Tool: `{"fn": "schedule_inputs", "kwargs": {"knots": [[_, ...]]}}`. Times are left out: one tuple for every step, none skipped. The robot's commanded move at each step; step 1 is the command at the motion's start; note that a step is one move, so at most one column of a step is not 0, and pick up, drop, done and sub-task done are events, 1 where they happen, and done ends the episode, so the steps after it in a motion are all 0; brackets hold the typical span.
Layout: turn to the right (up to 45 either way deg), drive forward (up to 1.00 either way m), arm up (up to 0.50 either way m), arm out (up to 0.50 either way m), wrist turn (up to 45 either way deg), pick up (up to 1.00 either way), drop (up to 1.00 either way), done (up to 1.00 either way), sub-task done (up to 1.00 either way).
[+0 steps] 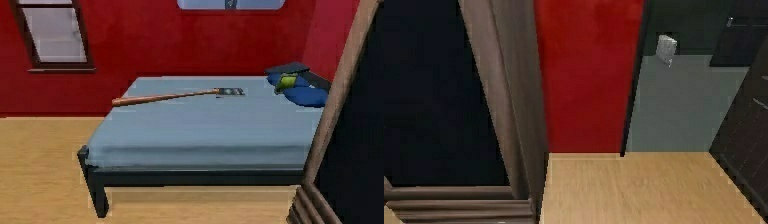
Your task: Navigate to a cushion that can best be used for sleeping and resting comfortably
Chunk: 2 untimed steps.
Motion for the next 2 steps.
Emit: {"fn": "schedule_inputs", "kwargs": {"knots": [[9.0,0.0,0.0,0.0,0.0,0.0,0.0,0.0,0.0],[0.0,0.5,0.0,0.0,0.0,0.0,0.0,0.0,0.0]]}}
